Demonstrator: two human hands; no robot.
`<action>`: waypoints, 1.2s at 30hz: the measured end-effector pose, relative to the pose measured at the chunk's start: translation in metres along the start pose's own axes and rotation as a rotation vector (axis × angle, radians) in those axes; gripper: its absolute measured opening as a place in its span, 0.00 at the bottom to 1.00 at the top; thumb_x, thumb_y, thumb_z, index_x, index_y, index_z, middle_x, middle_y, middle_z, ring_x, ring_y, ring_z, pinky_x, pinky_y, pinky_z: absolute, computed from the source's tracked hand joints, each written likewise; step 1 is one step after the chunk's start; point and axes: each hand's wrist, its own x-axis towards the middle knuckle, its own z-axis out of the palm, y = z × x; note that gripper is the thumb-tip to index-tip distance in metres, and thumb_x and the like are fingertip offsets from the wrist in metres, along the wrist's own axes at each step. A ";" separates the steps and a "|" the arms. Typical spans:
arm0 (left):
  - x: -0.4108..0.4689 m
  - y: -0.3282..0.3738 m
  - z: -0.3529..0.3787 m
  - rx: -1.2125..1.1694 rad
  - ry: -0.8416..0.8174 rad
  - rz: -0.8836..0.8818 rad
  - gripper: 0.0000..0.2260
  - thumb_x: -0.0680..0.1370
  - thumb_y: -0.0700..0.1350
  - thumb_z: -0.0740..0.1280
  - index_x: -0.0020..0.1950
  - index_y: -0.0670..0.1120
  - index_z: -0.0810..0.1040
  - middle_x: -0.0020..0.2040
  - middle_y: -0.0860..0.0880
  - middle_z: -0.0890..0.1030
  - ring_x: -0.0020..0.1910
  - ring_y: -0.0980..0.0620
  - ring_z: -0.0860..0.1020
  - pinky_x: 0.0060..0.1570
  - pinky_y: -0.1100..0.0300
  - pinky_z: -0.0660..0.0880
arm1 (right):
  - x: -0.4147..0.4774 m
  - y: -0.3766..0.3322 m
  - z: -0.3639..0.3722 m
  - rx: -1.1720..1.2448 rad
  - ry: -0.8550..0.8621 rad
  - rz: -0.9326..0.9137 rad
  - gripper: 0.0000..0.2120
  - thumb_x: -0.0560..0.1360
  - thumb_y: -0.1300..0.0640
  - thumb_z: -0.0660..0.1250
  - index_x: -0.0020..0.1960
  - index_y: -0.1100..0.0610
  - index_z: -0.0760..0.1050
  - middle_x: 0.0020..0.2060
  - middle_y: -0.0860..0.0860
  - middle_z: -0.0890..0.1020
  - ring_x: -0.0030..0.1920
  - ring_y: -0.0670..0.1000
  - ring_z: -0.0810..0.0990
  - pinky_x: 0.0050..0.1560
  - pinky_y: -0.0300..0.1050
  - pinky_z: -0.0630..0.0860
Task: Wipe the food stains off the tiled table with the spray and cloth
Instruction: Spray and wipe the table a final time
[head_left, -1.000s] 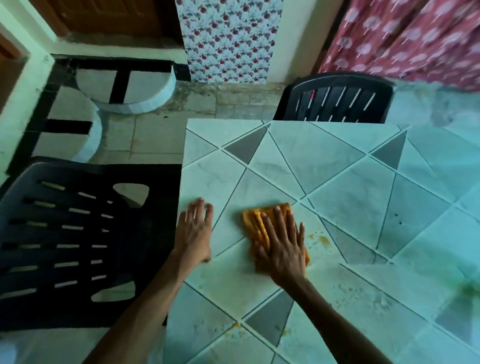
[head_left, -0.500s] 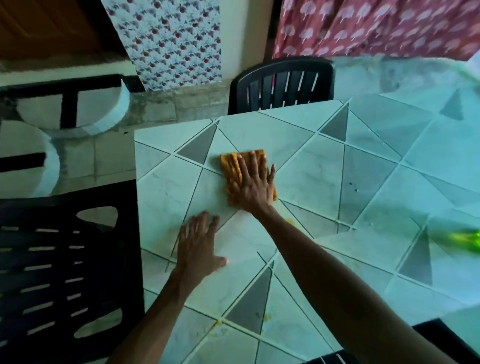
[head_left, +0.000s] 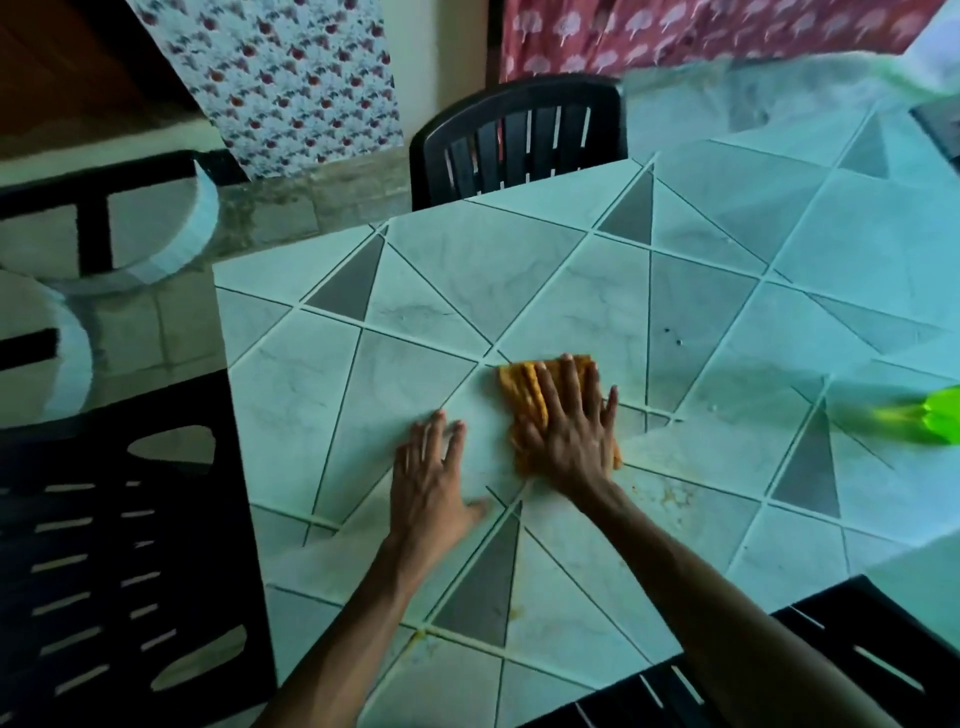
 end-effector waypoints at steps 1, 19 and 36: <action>-0.001 0.002 0.001 0.015 -0.005 -0.011 0.48 0.63 0.64 0.75 0.77 0.46 0.64 0.77 0.41 0.61 0.75 0.38 0.61 0.71 0.43 0.63 | 0.030 -0.009 -0.003 0.021 -0.009 0.028 0.37 0.76 0.31 0.48 0.81 0.46 0.54 0.81 0.53 0.50 0.81 0.60 0.43 0.77 0.66 0.39; 0.032 0.042 -0.014 0.170 -0.105 -0.049 0.52 0.60 0.56 0.81 0.77 0.47 0.58 0.77 0.44 0.60 0.73 0.44 0.64 0.72 0.52 0.63 | 0.019 -0.008 0.008 0.009 0.052 -0.276 0.34 0.79 0.37 0.54 0.81 0.50 0.56 0.81 0.53 0.54 0.81 0.59 0.47 0.76 0.67 0.48; 0.027 0.051 -0.023 0.099 -0.113 -0.077 0.52 0.60 0.51 0.83 0.77 0.44 0.58 0.77 0.42 0.59 0.74 0.42 0.62 0.74 0.53 0.60 | -0.059 0.047 0.003 0.071 0.082 0.050 0.36 0.78 0.37 0.53 0.82 0.49 0.51 0.81 0.55 0.49 0.81 0.61 0.46 0.78 0.62 0.47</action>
